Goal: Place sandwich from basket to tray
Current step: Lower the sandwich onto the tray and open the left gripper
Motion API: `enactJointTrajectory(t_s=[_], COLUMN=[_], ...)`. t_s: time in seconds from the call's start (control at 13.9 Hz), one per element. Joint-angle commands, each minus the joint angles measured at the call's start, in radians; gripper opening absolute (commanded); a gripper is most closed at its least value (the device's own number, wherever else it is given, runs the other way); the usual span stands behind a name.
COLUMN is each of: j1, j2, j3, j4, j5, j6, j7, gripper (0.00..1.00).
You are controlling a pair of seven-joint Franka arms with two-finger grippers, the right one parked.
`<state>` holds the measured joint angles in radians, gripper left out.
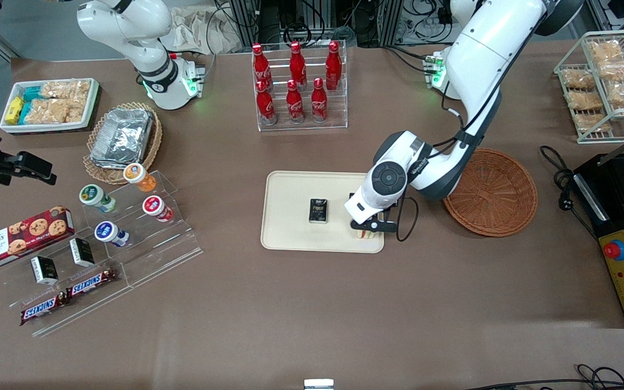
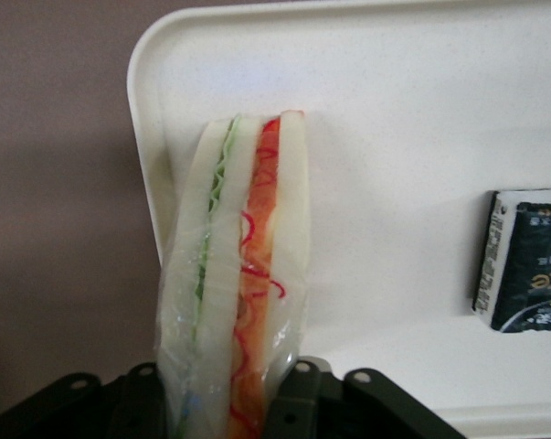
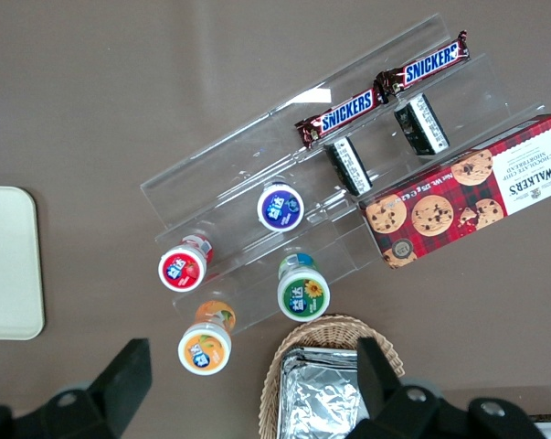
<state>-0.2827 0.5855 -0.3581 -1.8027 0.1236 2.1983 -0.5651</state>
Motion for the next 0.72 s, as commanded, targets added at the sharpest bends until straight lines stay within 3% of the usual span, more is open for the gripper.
enactJointTrajectory(t_s=[0.0, 0.43, 0.65], j1=[-0.010, -0.010, -0.004], j2=[0.004, -0.082, -0.165], j3=[0.008, 0.007, 0.007], j4=[0.028, 0.049, 0.049], j5=[0.030, 0.031, 0.014], j6=[-0.003, -0.017, -0.025], j7=[-0.038, -0.203, -0.416], gripper=[1.00, 1.00, 1.00])
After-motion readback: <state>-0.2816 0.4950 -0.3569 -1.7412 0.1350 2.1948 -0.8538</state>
